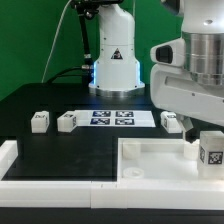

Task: Assemble one leg

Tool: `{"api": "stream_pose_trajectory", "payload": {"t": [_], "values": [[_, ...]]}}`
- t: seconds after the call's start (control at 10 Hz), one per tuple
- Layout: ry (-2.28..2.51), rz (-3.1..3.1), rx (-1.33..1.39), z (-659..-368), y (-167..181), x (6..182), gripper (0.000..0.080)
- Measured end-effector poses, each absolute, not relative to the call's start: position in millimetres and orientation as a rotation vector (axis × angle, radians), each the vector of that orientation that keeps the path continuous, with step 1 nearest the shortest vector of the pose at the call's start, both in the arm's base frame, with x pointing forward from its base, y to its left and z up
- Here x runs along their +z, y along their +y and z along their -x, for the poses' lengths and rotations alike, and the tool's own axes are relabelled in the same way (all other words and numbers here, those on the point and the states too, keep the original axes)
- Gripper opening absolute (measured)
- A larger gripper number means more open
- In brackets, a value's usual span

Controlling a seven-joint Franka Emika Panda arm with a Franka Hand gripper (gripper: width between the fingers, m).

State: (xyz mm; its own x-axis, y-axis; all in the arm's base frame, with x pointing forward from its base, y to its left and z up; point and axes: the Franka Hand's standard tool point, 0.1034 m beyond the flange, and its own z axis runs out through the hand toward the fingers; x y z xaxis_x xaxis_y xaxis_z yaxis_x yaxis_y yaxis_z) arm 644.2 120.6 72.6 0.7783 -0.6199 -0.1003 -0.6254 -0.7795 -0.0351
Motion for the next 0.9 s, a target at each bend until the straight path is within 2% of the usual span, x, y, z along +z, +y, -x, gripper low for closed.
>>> {"api": "stream_pose_trajectory", "payload": {"t": [0.3,0.9], "values": [[0.570,3.069,0.083,-642,132,72.7,0.0649],[-0.201,3.105,0.075,-644,118,72.3,0.0649]]}}
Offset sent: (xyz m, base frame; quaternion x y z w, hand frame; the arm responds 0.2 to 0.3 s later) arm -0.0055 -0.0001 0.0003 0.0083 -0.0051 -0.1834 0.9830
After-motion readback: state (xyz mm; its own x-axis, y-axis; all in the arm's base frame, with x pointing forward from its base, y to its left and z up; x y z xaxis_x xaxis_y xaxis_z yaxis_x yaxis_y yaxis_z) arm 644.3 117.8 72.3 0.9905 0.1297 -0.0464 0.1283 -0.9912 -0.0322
